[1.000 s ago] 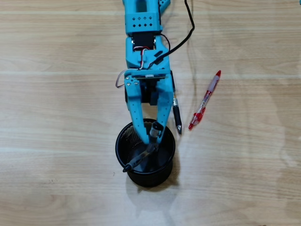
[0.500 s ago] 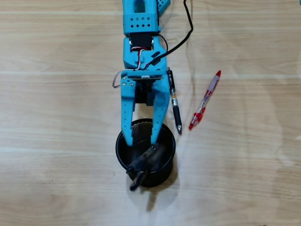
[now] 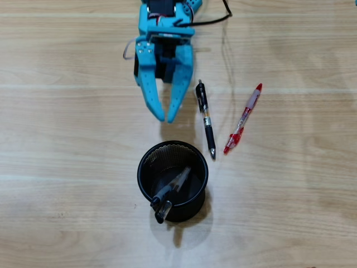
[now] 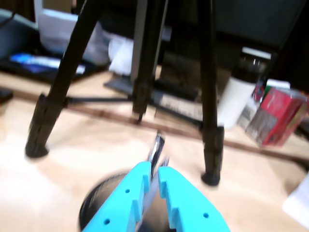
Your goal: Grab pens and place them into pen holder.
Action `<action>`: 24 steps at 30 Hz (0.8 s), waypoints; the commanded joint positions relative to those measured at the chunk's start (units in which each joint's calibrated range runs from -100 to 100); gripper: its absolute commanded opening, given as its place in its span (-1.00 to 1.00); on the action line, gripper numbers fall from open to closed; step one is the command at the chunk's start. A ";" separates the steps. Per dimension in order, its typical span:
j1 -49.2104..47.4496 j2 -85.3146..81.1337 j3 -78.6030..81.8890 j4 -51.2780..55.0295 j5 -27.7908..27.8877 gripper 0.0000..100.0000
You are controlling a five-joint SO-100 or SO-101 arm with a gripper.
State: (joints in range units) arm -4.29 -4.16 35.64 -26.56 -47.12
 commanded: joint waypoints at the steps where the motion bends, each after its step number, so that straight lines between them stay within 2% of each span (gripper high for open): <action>1: 0.15 -12.35 6.40 8.69 0.41 -0.95; 6: 0.15 -22.85 12.98 24.28 0.41 -0.95; 11: -0.48 -31.75 21.28 33.49 0.25 -0.96; 18: -4.20 -38.98 36.24 36.16 0.00 -0.96; 21: -5.57 -39.57 38.49 36.33 -0.71 -0.96; 24: -6.93 -39.57 37.41 42.01 -2.03 -0.96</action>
State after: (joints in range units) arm -9.97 -41.90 74.26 11.51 -48.42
